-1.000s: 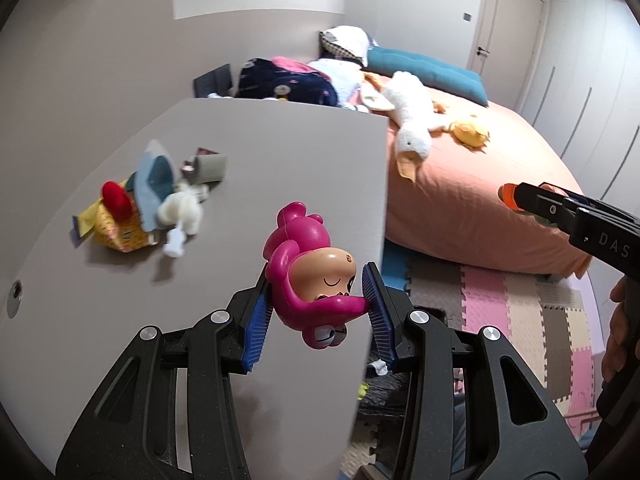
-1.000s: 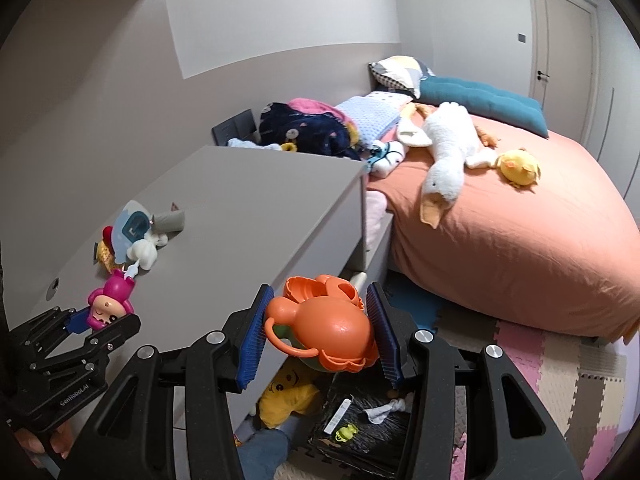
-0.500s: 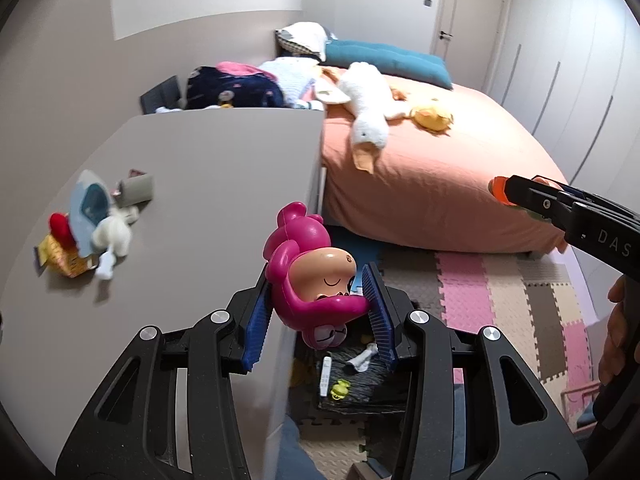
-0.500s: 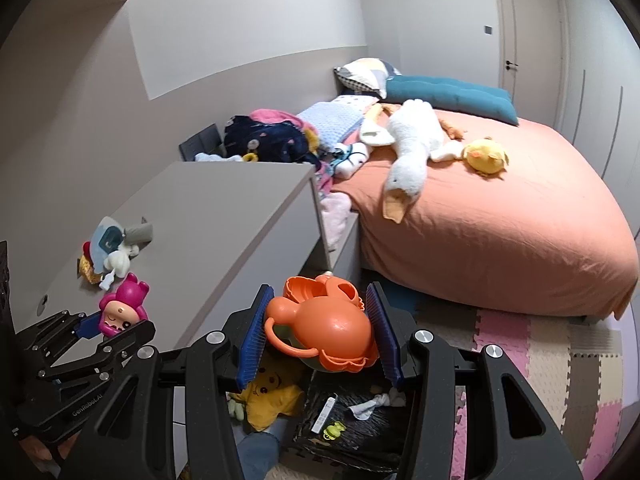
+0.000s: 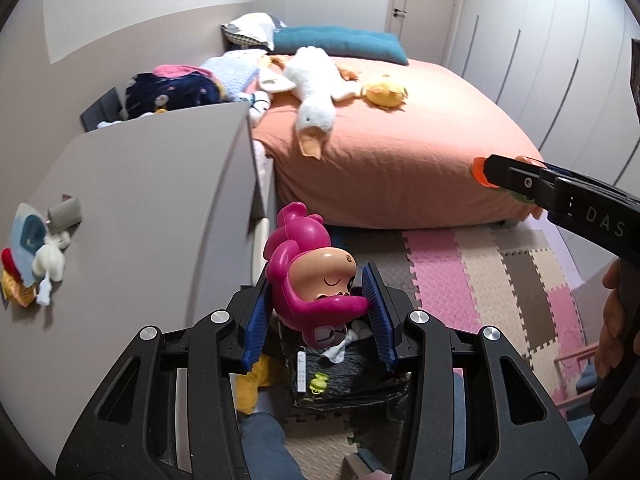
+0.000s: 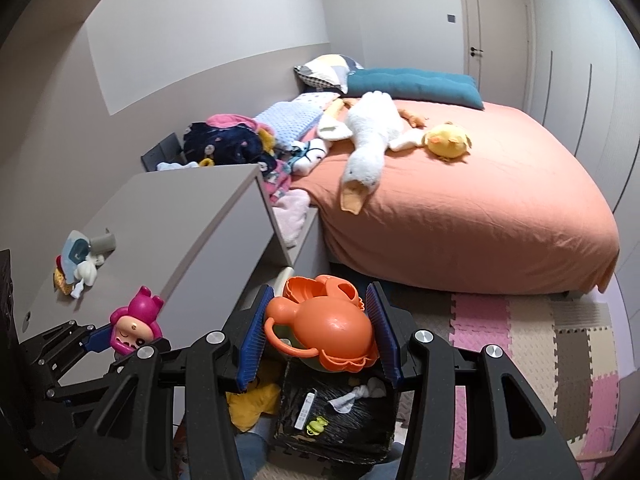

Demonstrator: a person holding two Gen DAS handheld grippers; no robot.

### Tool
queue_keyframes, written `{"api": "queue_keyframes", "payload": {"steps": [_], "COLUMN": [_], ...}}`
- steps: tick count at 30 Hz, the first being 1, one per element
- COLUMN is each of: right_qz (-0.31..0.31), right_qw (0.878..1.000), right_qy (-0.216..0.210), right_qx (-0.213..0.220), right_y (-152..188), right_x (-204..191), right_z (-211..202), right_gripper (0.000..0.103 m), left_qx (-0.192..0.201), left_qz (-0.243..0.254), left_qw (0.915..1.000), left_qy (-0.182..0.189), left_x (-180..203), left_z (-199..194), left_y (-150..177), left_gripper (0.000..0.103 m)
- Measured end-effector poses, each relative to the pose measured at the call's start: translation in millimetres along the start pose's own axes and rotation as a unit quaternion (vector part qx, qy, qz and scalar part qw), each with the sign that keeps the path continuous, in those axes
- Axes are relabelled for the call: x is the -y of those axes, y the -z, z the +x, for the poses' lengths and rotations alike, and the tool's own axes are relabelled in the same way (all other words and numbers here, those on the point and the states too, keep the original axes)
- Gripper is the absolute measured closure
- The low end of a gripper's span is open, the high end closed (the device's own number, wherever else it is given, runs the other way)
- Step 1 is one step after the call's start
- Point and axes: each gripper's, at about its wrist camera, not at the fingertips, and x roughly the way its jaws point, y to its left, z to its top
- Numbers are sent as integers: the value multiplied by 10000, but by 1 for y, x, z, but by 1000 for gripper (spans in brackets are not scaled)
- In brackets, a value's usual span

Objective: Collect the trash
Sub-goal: 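Open both grippers to drop the orange toy and pink doll into the bin, then move both open grippers back over the desk toward the remaining items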

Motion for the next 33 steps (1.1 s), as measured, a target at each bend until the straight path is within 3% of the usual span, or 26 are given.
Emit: {"api": "queue_keyframes", "payload": {"steps": [5,7,8,9,21,33], "right_qz": [163,209,231,245,295,-14], "right_qw": [9998,9997,9997,9996,9994,9997], "right_qy": [49,10,46,144,159,-146], "right_qx": [-75,-134,-119,-53,-90,-208], "right_y": [2,1,1,0,2,-1], "right_x": [14,18,18,19,19,-21], "right_z": [4,6,7,6,16,38], "right_gripper": [53,44,29,23,22,22], "left_qx": [-167,-319,-345,-279,-291,-260], "left_qz": [65,70,42,32,-72,-461], "left_qw": [9997,9991,9991,9994,9995,9980], "left_qy": [181,266,232,183,-26,-333], "left_x": [11,14,15,15,2,-42], "left_z": [13,20,22,23,23,16], "left_y": [0,-1,-1,0,5,10], "left_gripper": [59,31,8,6,6,6]}}
